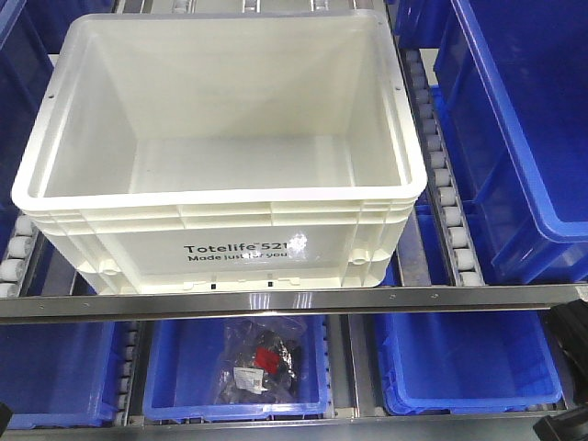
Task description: Place moving items into box and shelve
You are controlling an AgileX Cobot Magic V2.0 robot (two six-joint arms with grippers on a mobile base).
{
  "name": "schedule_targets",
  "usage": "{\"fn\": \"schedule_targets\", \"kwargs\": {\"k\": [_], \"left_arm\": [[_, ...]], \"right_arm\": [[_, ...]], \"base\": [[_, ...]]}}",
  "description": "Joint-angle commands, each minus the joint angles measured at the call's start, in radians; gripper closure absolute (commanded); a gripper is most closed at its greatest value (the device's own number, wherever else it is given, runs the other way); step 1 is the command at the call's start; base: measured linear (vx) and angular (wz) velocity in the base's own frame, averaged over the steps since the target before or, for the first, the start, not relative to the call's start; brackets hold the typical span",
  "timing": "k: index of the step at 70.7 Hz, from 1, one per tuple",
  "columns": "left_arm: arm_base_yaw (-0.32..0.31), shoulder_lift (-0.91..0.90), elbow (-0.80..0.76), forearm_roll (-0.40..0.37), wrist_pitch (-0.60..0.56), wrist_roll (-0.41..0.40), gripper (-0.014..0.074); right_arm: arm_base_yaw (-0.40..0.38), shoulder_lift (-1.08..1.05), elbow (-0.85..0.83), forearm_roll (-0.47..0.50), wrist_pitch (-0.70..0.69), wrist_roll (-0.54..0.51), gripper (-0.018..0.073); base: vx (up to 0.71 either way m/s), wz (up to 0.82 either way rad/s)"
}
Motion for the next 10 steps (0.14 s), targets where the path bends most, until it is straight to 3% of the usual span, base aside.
{"fn": "schedule_targets", "kwargs": {"k": [1, 10], "left_arm": [[-0.005, -0.016, 0.019, -0.010, -0.080, -0.002, 0.0622], [-0.005, -0.016, 0.019, -0.010, -0.080, -0.002, 0.0622]], "right_arm": [[-0.002, -0.006, 0.002, -0.002, -0.073, -0.001, 0.0575], [-0.002, -0.006, 0.002, -0.002, -0.073, -0.001, 0.0575]], "base": [[0.00, 0.00], [0.00, 0.00]]}}
